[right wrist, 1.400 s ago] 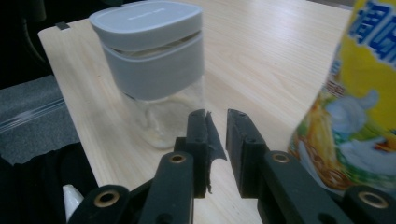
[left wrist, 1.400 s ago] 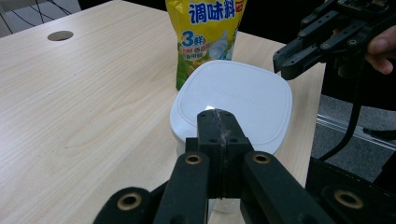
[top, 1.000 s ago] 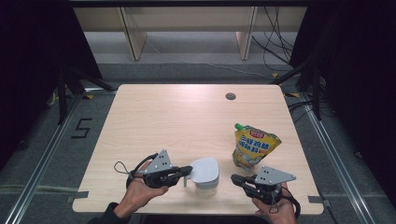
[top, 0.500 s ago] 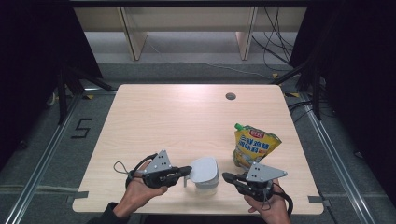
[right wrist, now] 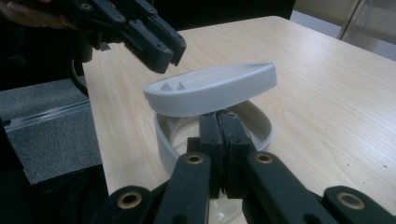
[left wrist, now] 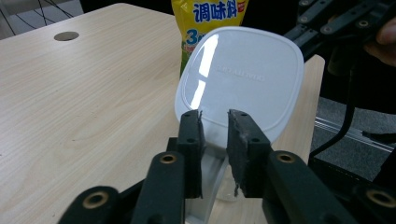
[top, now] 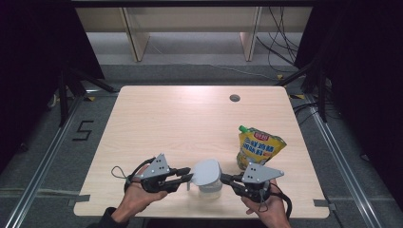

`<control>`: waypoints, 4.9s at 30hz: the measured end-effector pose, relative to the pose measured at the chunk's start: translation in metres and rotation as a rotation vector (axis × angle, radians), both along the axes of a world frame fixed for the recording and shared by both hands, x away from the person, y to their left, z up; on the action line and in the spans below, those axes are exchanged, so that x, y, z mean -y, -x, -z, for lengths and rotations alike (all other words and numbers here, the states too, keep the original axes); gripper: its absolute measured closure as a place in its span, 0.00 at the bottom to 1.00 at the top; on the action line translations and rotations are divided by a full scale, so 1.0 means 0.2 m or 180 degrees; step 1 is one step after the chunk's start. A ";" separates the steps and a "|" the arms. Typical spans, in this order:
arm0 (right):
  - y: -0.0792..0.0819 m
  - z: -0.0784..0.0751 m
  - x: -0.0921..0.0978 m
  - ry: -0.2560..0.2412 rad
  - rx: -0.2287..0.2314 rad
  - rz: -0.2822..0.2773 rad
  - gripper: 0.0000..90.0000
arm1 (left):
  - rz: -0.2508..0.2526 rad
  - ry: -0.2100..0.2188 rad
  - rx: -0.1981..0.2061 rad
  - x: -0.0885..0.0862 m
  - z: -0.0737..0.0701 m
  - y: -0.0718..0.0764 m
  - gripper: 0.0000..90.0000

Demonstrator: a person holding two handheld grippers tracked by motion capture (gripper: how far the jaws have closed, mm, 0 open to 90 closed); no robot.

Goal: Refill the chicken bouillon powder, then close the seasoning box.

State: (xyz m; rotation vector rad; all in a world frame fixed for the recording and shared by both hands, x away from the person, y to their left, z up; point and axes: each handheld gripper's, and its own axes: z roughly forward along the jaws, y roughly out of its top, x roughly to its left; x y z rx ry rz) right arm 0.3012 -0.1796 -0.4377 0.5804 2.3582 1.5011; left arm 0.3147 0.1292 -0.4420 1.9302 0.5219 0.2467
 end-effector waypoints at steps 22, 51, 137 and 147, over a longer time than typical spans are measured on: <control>0.00 -0.06 -0.21 -0.0031 0.0095 -0.0269 1.00 | -0.0110 -0.0389 -0.0100 -0.13 0.22 0.07 0.41; -0.03 -0.04 0.14 -0.0098 0.0156 0.0205 0.87 | -0.0253 -0.0350 -0.0156 -0.15 0.22 0.07 0.28; -0.42 0.35 0.54 -0.0523 0.0219 0.0928 0.18 | -0.0321 -0.0463 -0.0181 -0.14 0.25 0.06 0.27; -0.42 0.36 0.50 -0.0632 0.0168 0.0889 0.22 | -0.0320 -0.0396 -0.0206 -0.13 0.25 0.06 0.27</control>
